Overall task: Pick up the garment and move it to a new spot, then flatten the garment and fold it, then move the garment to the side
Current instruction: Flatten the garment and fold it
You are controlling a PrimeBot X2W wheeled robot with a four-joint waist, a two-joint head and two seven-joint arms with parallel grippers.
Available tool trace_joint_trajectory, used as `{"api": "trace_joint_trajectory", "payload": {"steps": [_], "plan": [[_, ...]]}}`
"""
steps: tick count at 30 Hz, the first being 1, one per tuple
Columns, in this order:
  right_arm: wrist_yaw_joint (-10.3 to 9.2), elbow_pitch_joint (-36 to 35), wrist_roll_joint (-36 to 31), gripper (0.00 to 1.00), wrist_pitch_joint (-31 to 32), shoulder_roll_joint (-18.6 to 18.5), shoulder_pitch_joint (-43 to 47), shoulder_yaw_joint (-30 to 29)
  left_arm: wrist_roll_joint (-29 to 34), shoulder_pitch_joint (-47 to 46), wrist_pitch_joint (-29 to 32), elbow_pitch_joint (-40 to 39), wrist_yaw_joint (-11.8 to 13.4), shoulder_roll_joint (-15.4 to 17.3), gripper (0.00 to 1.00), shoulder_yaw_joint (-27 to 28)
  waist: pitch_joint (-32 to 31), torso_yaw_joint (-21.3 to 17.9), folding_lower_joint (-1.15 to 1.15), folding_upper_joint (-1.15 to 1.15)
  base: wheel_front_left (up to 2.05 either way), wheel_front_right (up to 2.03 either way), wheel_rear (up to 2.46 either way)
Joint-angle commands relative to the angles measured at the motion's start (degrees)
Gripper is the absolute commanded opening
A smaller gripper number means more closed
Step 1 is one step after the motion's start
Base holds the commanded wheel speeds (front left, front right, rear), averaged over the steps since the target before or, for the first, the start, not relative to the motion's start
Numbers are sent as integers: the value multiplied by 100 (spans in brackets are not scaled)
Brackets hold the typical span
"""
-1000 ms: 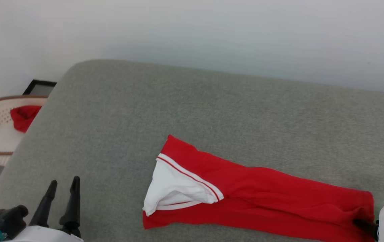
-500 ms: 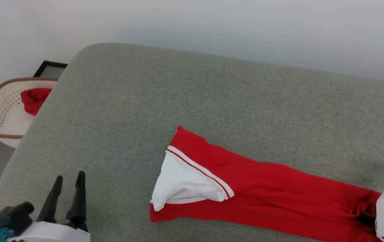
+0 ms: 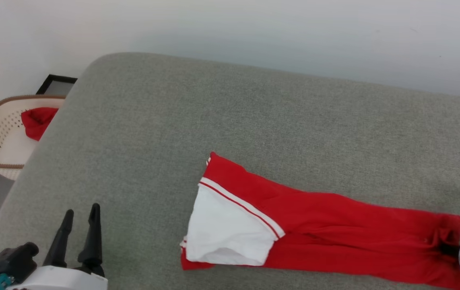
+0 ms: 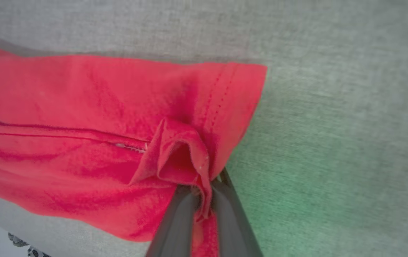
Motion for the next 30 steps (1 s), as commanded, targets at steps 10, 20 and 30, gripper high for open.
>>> {"api": "trace_joint_trajectory", "payload": {"steps": [10,20,30], "plan": [[-11,518,132,0,-480,-660,-261,-51,25,238,-3,-97,-16,33,100,86,-160,-219,0,0,0,0,0],[-11,741,319,0,-667,-907,-313,8,21,388,-3,-109,-16,68,100,114,-310,-479,0,0,0,0,0],[-9,-1073,1200,0,-305,-669,255,204,4,556,-3,-54,-15,80,100,109,-537,-636,0,0,0,0,0]]}}
